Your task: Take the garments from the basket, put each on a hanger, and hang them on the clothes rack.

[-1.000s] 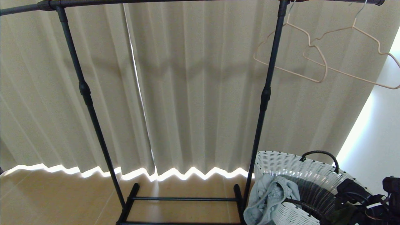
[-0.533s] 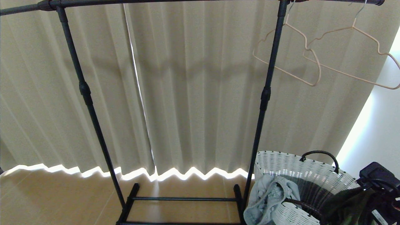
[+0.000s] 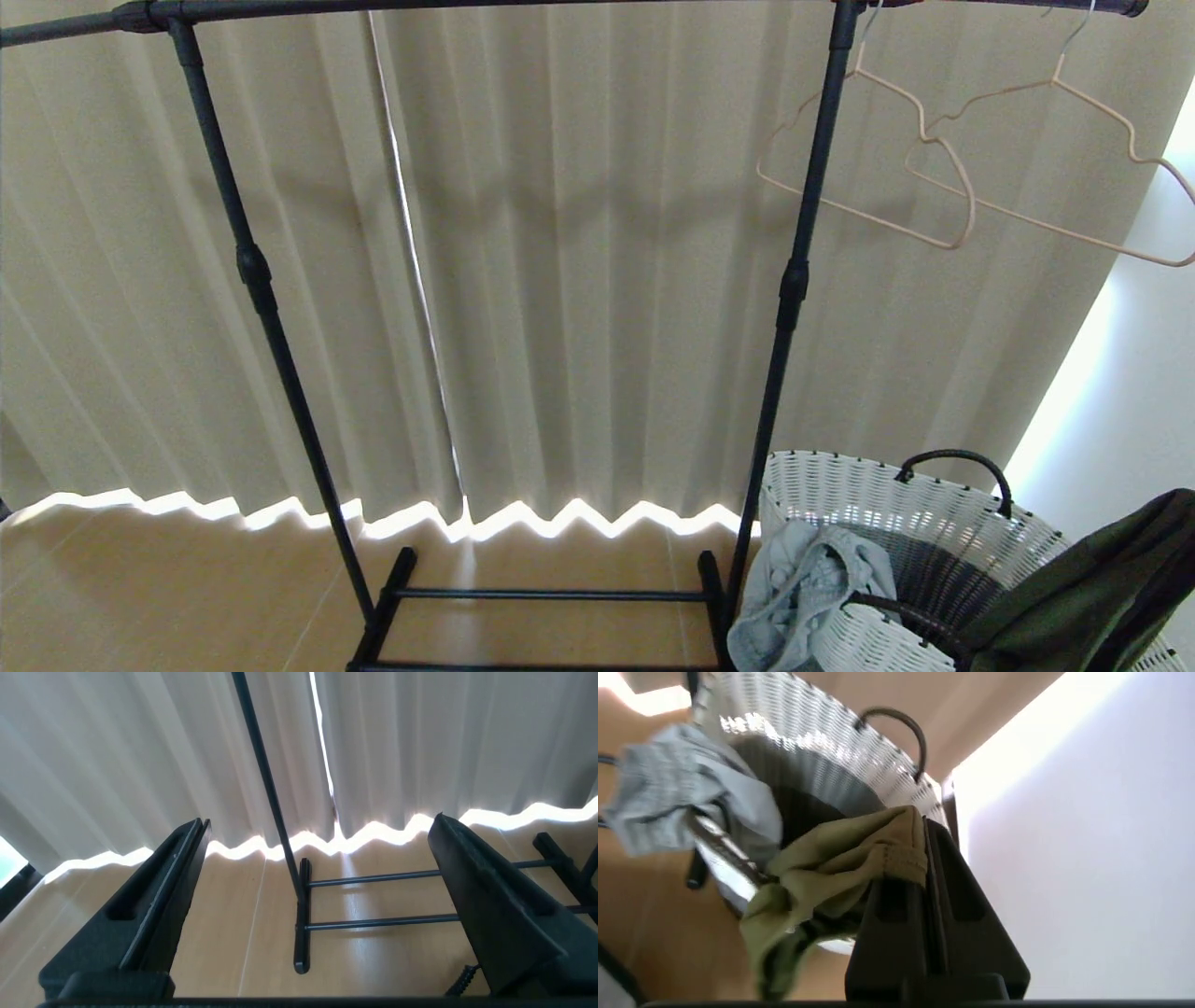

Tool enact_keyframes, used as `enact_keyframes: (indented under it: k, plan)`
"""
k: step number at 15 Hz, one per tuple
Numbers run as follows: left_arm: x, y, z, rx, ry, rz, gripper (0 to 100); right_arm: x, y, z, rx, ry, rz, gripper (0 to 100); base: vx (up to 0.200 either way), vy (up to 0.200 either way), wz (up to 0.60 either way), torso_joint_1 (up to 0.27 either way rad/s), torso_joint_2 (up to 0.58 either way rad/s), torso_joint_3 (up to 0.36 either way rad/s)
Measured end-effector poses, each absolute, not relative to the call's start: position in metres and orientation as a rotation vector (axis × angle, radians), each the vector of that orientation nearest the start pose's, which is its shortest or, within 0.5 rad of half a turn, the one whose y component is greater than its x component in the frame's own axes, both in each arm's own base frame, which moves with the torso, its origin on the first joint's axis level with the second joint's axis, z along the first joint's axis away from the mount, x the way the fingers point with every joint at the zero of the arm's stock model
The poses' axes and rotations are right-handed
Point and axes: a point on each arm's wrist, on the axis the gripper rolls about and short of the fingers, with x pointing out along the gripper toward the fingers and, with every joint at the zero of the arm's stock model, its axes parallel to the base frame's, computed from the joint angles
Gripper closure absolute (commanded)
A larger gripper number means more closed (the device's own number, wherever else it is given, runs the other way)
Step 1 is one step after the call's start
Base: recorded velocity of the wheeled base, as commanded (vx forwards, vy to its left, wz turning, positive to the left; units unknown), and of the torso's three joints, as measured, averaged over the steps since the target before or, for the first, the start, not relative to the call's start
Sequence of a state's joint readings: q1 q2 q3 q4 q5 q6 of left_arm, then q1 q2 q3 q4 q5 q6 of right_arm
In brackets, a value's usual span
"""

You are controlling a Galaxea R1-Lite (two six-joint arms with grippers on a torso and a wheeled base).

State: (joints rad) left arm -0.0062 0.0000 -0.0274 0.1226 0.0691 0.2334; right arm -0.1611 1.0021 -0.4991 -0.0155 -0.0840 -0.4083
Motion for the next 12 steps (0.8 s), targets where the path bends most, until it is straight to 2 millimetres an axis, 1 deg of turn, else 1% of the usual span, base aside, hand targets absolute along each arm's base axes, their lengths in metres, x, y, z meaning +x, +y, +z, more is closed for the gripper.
enact_keyframes:
  k: [2,6,11,12]
  plan:
    - [-0.025,0.002,0.070,0.237,0.102,0.052,0,0.105,-0.018,0.186,-0.371,0.495,-0.108,100,0.000,0.000,0.00,0.000,0.00,0.000]
    - [-0.025,0.002,0.070,0.237,0.102,0.052,0,0.092,-0.016,0.190,-0.372,0.442,-0.109,100,-0.200,0.000,0.00,0.006,0.00,0.000]
    - [-0.025,0.002,0.070,0.236,0.102,0.052,0,0.088,-0.015,0.190,-0.374,0.421,-0.114,100,-0.200,0.000,0.00,0.000,0.00,0.005]
    - [-0.025,0.002,0.070,0.237,0.102,0.053,0,0.087,-0.015,0.190,-0.374,0.422,-0.114,100,0.000,0.000,0.00,0.000,0.00,0.000]
